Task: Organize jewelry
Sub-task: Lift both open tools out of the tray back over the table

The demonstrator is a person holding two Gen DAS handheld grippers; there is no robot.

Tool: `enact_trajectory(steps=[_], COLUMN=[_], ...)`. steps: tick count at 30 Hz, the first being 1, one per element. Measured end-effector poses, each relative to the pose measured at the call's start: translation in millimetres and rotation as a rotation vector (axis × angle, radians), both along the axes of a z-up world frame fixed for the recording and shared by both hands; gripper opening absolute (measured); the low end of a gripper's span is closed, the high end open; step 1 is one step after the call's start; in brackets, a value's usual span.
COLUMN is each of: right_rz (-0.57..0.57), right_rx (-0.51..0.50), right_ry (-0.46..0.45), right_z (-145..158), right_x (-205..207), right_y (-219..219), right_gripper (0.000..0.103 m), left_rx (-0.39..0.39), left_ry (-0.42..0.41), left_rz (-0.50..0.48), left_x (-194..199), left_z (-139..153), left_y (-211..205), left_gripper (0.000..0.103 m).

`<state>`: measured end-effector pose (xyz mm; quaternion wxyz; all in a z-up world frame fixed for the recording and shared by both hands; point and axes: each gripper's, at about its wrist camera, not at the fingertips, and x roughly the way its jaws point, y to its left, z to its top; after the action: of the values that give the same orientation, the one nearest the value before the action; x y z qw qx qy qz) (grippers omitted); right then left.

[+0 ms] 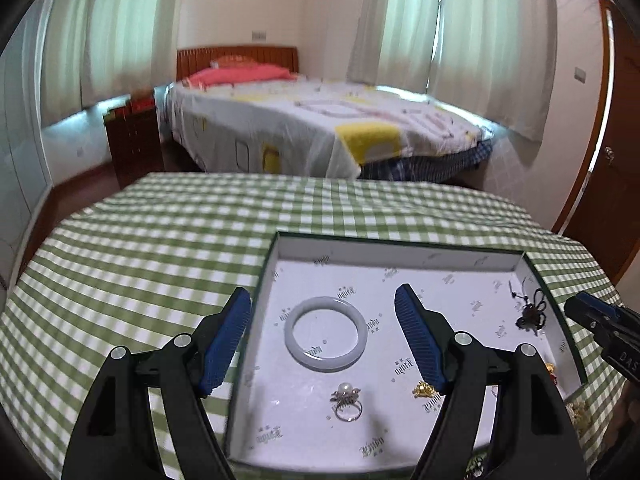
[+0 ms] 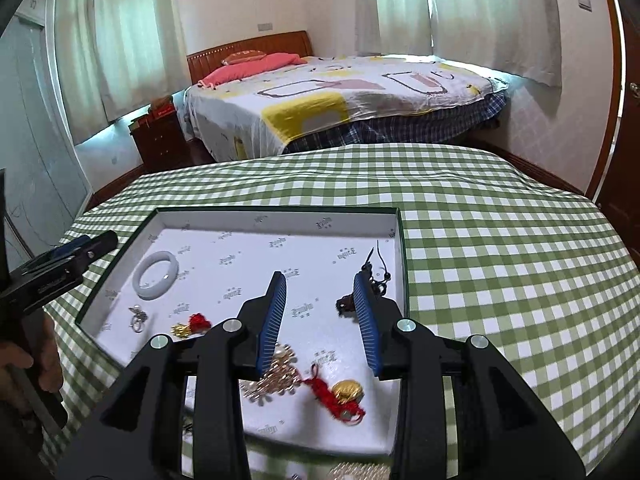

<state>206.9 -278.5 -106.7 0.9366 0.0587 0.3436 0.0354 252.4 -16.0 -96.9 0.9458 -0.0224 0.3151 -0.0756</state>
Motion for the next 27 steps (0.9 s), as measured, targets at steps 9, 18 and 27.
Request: enact_trajectory(steps=[9,18,27], right_rz=[-0.004,-0.002,0.004], right_rx=[-0.004,-0.016,-0.038], right_ry=[0.005,0.049,0.102], right_z=[-3,-25,-49], right_x=[-44,-83,-101], right_y=[16,26,33], right_gripper=[0.035,0.035,0.035], left_rx=[-0.006,0.017,0.050], left_ry=[-0.028,0.018,0.057], left_rz=[0.013,0.045,0.041], left_x=[-42,-79,-105], left_z=[2,-19,-40], left_y=[12,26,30], left_gripper=[0.072,0.072,0.072])
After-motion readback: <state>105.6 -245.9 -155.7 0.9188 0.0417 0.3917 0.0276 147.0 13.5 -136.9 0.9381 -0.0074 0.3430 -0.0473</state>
